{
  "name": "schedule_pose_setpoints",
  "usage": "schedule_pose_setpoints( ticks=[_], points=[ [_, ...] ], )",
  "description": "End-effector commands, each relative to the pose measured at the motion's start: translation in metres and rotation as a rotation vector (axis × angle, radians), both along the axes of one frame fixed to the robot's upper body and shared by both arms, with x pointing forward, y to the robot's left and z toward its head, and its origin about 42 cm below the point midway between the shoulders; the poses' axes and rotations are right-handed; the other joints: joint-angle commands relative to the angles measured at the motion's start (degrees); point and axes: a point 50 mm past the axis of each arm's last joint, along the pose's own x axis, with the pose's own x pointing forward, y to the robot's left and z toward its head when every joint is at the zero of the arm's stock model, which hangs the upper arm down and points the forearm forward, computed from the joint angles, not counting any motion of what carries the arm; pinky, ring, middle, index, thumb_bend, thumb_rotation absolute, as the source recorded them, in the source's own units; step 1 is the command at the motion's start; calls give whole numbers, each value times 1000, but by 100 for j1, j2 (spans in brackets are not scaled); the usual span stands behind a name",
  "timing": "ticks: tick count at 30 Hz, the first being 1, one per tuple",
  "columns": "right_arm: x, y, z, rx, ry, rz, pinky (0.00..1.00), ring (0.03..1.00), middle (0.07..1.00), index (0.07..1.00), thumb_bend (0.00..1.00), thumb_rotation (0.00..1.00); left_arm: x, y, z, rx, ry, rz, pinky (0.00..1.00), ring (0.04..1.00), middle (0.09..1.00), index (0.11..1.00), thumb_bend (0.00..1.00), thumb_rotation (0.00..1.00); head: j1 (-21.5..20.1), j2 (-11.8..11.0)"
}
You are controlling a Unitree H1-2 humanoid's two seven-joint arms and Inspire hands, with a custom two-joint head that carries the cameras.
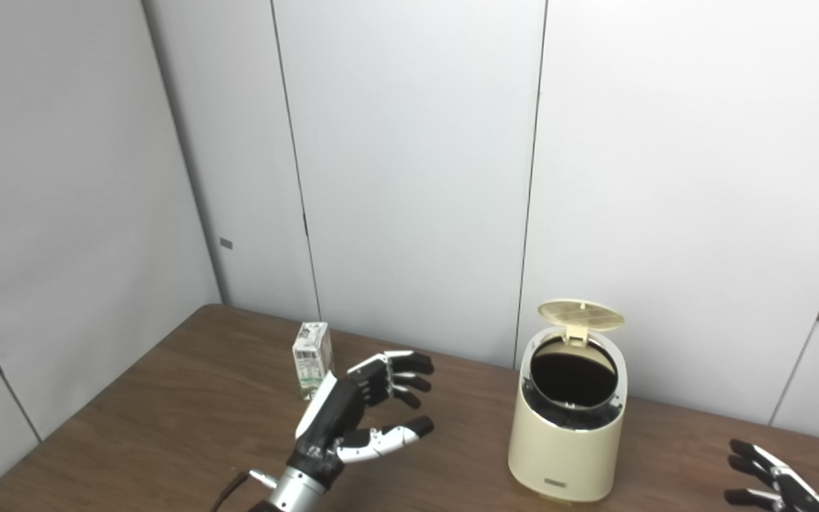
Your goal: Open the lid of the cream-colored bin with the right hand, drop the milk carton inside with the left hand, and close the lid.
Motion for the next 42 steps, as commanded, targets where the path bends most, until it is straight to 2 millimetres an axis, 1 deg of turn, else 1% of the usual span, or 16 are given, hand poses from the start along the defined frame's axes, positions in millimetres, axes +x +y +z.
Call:
schedule_pose_setpoints(
  ticks=[1, 4, 7, 9, 12, 17, 19, 23, 25, 26, 28, 30, 33, 36, 40, 42],
  points=[
    [4, 1, 22, -5, -78, 18, 425, 716, 839, 842, 945, 294, 2, 17, 35, 53, -80, 29, 560, 653, 711, 715, 694, 164, -9, -2],
    [5, 2, 22, 8, -84, 23, 421, 701, 822, 832, 946, 279, 1, 30, 53, 88, -92, 55, 576, 654, 703, 712, 707, 145, -5, 31],
    [7, 2, 22, 3, -89, 25, 411, 699, 822, 834, 945, 294, 3, 42, 69, 111, -106, 77, 580, 656, 702, 720, 719, 111, -8, 18],
    [7, 2, 22, 9, -92, 27, 404, 705, 825, 836, 940, 294, 6, 49, 77, 128, -118, 90, 577, 655, 707, 723, 726, 140, -30, 34],
    [7, 2, 22, 24, -112, 35, 415, 702, 819, 831, 928, 280, 11, 59, 87, 136, -145, 85, 570, 655, 714, 723, 710, 152, -51, 35],
    [8, -1, 23, 26, -125, 41, 423, 696, 812, 832, 909, 315, 22, 74, 100, 145, -155, 109, 565, 666, 718, 725, 731, 188, -53, 30],
    [9, -2, 23, 24, -127, 37, 418, 689, 807, 827, 919, 330, 27, 80, 102, 145, -156, 111, 597, 681, 718, 728, 732, 174, -54, 33],
    [10, 1, 25, 35, -132, 29, 405, 666, 787, 808, 933, 325, 40, 90, 98, 132, -158, 112, 790, 756, 733, 746, 779, 175, -60, 37],
    [9, 1, 26, 34, -136, 33, 410, 673, 791, 812, 922, 327, 45, 95, 97, 126, -165, 109, 858, 783, 738, 753, 802, 172, -113, 49],
    [9, 1, 26, 34, -136, 34, 413, 679, 793, 814, 919, 330, 48, 97, 96, 123, -166, 105, 850, 775, 733, 738, 805, 159, -114, 59],
    [9, 1, 27, 35, -135, 36, 418, 688, 796, 816, 919, 331, 53, 102, 97, 125, -166, 96, 802, 758, 727, 711, 809, 136, -110, 65],
    [9, 1, 28, 36, -135, 37, 411, 686, 796, 813, 917, 318, 59, 107, 99, 137, -168, 89, 740, 744, 730, 699, 824, 141, -111, 76],
    [9, -1, 28, 35, -139, 37, 410, 682, 793, 807, 925, 319, 69, 118, 104, 162, -157, 83, 724, 733, 724, 684, 842, 129, -120, 94],
    [8, -3, 27, 38, -135, 38, 406, 676, 793, 807, 922, 311, 75, 126, 106, 183, -134, 84, 731, 737, 728, 691, 855, 166, -140, 110],
    [6, -4, 27, 26, -131, 31, 400, 676, 801, 815, 928, 320, 83, 135, 103, 192, -109, 81, 752, 766, 769, 767, 862, 283, -164, 117],
    [6, -5, 26, 17, -124, 26, 397, 678, 804, 817, 930, 326, 86, 140, 100, 196, -94, 91, 755, 771, 779, 786, 873, 311, -176, 121]
  ],
)
